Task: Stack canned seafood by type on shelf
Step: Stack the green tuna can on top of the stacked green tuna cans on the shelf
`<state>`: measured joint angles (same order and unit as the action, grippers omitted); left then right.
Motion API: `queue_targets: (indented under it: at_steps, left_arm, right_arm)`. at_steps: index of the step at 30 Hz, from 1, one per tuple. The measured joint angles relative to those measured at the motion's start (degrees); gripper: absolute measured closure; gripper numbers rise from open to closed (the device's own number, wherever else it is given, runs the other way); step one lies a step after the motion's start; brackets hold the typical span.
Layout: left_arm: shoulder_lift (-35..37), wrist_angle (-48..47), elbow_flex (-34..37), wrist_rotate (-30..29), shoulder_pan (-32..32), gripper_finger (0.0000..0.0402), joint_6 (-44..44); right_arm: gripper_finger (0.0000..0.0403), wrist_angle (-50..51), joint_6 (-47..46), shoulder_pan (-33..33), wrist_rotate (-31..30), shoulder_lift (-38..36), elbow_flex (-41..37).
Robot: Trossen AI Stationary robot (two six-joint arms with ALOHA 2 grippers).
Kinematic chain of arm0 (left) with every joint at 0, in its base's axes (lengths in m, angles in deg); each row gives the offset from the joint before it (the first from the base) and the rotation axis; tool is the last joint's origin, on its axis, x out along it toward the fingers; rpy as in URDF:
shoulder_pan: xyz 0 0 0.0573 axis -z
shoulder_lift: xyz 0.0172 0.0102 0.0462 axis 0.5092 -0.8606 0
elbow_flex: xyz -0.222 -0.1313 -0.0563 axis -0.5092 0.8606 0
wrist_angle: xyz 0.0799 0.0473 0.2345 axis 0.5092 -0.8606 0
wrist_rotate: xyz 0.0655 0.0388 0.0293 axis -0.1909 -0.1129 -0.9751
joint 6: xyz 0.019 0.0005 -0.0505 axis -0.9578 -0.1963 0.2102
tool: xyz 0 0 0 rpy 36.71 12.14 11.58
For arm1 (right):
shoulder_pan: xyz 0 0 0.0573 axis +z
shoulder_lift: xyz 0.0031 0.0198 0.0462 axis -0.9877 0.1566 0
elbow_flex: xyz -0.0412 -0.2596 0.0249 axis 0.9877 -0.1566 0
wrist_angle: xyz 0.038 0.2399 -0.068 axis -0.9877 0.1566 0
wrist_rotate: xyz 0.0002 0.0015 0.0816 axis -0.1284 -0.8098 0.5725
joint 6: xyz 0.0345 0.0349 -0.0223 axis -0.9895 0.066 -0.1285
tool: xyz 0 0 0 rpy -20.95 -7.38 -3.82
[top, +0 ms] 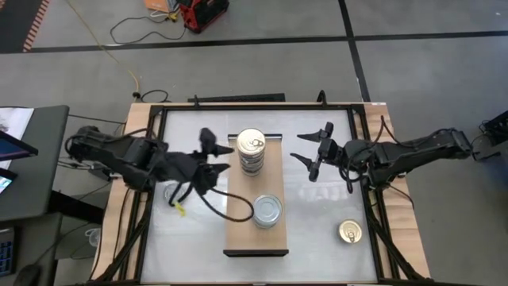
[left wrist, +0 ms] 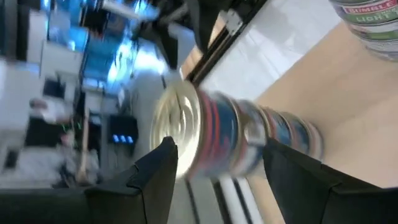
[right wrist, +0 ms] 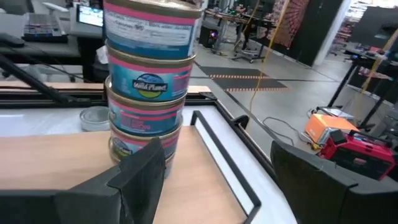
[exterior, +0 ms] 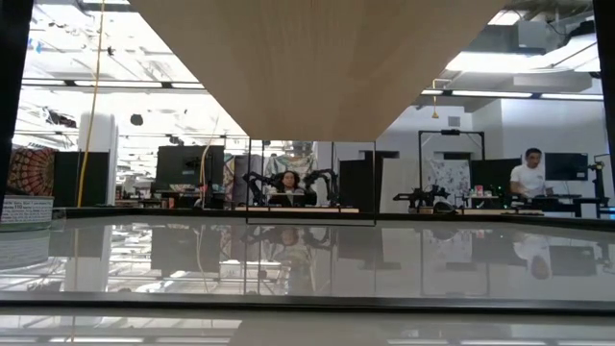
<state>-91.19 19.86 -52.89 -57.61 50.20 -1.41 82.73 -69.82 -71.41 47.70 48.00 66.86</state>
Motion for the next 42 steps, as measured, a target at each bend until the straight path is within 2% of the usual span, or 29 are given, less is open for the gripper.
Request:
queue_targets:
  at_steps: [3, 7, 11, 14, 19, 24, 28, 33, 42]
  left_arm:
    - [1.97, -6.37, 0.0, -2.15, 2.63, 0.0178, 12.94]
    - [4.32, -18.69, 0.5, -1.13, 2.99, 0.0178, 39.36]
    - [4.92, -32.75, 4.99, -0.27, 2.38, 0.0178, 59.94]
    - [5.84, -38.1, 10.93, -0.06, 2.63, 0.0178, 71.32]
    - [7.91, -37.25, 22.63, 4.69, 2.56, 0.0178, 80.84]
    - [9.88, -29.11, 34.64, 10.38, 3.39, 0.0178, 91.26]
    - [9.7, -22.3, 41.49, 16.83, 5.7, 0.0178, 98.57]
    - [7.24, -17.28, 44.59, 21.14, 11.78, 0.0178, 105.83]
    - [-1.29, -19.29, 44.26, 24.75, 20.76, 0.0178, 116.88]
  right_arm:
    - [0.0088, 1.74, -0.71, 0.68, -1.63, -1.04, 0.01]
    - [0.0088, 3.64, -2.69, 0.68, -1.96, -1.41, 0.01]
    - [0.0088, 3.23, -2.88, 0.68, -1.96, -0.91, 0.0]
    - [0.0088, 2.75, -3.22, 0.7, -1.96, -0.72, 0.0]
    - [0.0088, 2.53, -4.77, 1.46, -1.28, -0.54, 0.02]
    - [0.0088, 3.24, -6.32, 4.06, -1.11, -0.03, 0.0]
    - [0.0088, 3.26, -7.09, 6.08, -1.11, 0.36, 0.0]
    - [0.0088, 3.03, -7.24, 7.73, -1.11, 0.34, 0.0]
    - [0.0088, 2.07, -6.99, 7.43, -1.15, 0.36, 0.0]
